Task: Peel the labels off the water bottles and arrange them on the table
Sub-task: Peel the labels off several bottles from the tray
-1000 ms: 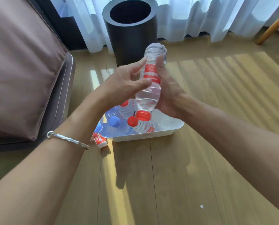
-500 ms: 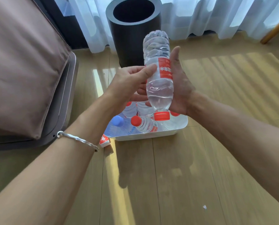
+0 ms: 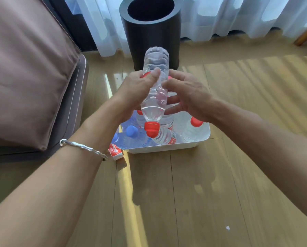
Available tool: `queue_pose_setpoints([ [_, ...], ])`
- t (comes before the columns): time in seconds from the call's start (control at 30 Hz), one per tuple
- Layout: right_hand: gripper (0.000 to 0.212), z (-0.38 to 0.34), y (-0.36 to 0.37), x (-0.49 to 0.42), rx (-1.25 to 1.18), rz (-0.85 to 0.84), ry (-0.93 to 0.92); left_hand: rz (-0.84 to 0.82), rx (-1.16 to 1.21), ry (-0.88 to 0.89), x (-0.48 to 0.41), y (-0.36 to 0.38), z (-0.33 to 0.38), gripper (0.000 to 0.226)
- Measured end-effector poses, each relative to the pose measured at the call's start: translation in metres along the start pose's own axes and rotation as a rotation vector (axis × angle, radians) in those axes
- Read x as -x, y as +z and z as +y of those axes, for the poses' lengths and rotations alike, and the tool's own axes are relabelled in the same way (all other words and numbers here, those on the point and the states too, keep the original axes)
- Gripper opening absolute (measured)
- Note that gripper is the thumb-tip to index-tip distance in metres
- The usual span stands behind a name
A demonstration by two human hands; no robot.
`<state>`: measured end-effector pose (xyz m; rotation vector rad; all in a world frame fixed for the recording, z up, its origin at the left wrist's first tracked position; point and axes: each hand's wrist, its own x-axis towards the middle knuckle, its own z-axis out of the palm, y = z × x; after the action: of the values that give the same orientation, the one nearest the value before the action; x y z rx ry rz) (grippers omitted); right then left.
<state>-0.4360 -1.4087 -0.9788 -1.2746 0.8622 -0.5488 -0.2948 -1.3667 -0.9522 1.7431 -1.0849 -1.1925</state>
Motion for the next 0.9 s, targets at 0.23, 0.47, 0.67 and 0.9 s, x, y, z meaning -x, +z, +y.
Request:
queue_pose_setpoints([
  [0.23, 0.039, -0.002, -0.002, -0.003, -0.019, 0.036, -0.009, 0.010, 0.007, 0.091, -0.003, -0.009, -0.002, 0.022],
  [0.47, 0.029, 0.001, -0.011, 0.002, -0.070, 0.054, -0.048, 0.022, 0.052, 0.146, -0.001, -0.007, 0.004, 0.018],
  [0.67, 0.027, -0.005, -0.016, -0.001, -0.126, -0.028, -0.021, 0.001, 0.015, 0.176, -0.004, -0.006, 0.008, 0.021],
  [0.9, 0.028, 0.006, -0.008, 0.001, 0.068, 0.062, 0.007, -0.023, -0.012, 0.120, -0.004, 0.001, -0.004, 0.020],
])
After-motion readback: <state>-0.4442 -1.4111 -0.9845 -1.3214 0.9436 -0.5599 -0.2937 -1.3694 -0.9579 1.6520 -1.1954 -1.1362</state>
